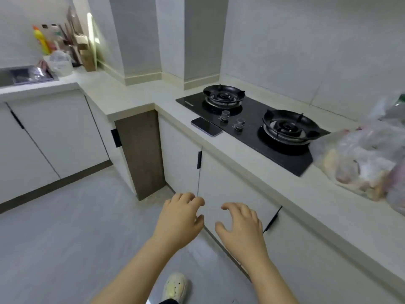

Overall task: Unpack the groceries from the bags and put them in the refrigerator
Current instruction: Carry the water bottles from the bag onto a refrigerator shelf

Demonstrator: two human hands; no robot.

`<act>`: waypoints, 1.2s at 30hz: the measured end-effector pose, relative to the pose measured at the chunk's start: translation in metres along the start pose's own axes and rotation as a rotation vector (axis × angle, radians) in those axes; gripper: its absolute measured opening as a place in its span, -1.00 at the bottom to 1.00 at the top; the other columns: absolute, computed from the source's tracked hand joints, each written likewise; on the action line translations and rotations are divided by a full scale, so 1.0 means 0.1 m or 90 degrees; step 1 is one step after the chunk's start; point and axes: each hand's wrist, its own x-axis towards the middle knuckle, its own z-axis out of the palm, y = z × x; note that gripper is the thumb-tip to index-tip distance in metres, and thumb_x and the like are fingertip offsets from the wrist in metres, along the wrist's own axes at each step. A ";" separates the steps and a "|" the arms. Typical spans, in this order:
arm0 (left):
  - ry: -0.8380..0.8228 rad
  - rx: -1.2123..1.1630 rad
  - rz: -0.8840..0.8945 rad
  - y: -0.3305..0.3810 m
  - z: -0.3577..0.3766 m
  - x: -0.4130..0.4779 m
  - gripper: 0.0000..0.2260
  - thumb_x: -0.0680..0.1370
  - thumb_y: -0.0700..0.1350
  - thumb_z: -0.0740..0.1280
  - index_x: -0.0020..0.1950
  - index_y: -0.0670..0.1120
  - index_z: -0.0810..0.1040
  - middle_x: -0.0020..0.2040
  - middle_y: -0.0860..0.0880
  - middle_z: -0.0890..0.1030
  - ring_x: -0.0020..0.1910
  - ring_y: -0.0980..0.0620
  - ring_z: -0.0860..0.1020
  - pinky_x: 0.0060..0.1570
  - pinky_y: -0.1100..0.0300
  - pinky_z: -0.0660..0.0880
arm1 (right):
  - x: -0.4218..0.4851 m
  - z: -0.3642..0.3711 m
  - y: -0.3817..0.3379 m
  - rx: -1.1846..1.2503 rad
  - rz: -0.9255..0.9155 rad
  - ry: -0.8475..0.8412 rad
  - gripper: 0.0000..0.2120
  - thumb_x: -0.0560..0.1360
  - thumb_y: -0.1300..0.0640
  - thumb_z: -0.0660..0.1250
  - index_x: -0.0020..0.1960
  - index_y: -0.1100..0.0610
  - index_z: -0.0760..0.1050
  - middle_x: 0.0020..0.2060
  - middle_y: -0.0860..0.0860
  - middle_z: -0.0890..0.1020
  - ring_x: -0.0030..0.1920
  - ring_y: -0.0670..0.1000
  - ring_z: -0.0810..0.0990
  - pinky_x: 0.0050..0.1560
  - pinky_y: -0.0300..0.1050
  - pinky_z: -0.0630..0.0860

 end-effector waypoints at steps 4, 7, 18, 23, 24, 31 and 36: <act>-0.019 0.005 0.092 0.16 0.07 0.60 -0.67 0.59 0.04 0.14 0.35 0.05 0.35 0.28 0.08 0.40 0.25 0.04 0.35 0.19 0.21 0.27 | 0.31 -0.18 0.20 0.004 0.064 0.059 -0.61 0.52 -0.05 0.19 0.34 -0.11 0.29 0.31 -0.17 0.31 0.34 -0.08 0.22 0.35 -0.18 0.10; -0.026 0.000 0.145 0.24 0.07 1.10 -0.66 0.59 0.04 0.14 0.35 0.05 0.36 0.29 0.08 0.40 0.26 0.04 0.34 0.22 0.19 0.26 | 0.59 -0.32 0.30 -0.002 0.099 0.103 -0.61 0.52 -0.07 0.19 0.34 -0.11 0.28 0.30 -0.17 0.31 0.34 -0.09 0.22 0.36 -0.18 0.12; -0.031 -0.038 0.367 0.72 0.05 2.54 -0.68 0.56 0.01 0.17 0.32 0.06 0.38 0.26 0.09 0.41 0.24 0.02 0.34 0.18 0.18 0.26 | 1.44 -0.82 0.63 -0.033 0.262 0.270 -0.61 0.50 -0.02 0.21 0.32 -0.11 0.30 0.31 -0.16 0.31 0.34 -0.07 0.22 0.34 -0.18 0.13; -0.033 -0.076 0.454 1.07 0.12 2.84 -0.68 0.56 0.01 0.18 0.31 0.05 0.41 0.24 0.08 0.43 0.21 0.02 0.36 0.13 0.18 0.26 | 1.45 -1.07 0.84 -0.057 0.319 0.333 -0.60 0.50 -0.04 0.22 0.32 -0.10 0.31 0.30 -0.15 0.33 0.33 -0.07 0.24 0.34 -0.16 0.14; -0.031 -0.075 0.473 1.15 0.14 2.89 -0.68 0.56 0.01 0.18 0.31 0.05 0.40 0.23 0.08 0.43 0.21 0.02 0.36 0.13 0.19 0.26 | 1.45 -1.13 0.89 -0.063 0.328 0.346 -0.61 0.50 -0.04 0.23 0.32 -0.10 0.32 0.30 -0.15 0.34 0.33 -0.06 0.24 0.33 -0.16 0.15; -0.028 -0.092 0.549 1.83 0.26 3.20 -0.67 0.55 0.01 0.19 0.31 0.05 0.42 0.21 0.06 0.45 0.17 -0.01 0.38 0.14 0.15 0.34 | 1.49 -1.58 1.30 -0.088 0.369 0.404 -0.60 0.48 -0.08 0.21 0.30 -0.08 0.35 0.30 -0.11 0.36 0.36 -0.02 0.22 0.34 -0.14 0.11; -0.012 -0.108 0.576 2.50 0.33 3.44 -0.67 0.54 0.01 0.20 0.30 0.03 0.42 0.22 0.04 0.46 0.18 -0.03 0.39 0.15 0.12 0.33 | 1.55 -2.03 1.78 -0.102 0.378 0.433 -0.60 0.47 -0.04 0.24 0.30 -0.10 0.36 0.31 -0.12 0.37 0.33 -0.03 0.26 0.33 -0.14 0.17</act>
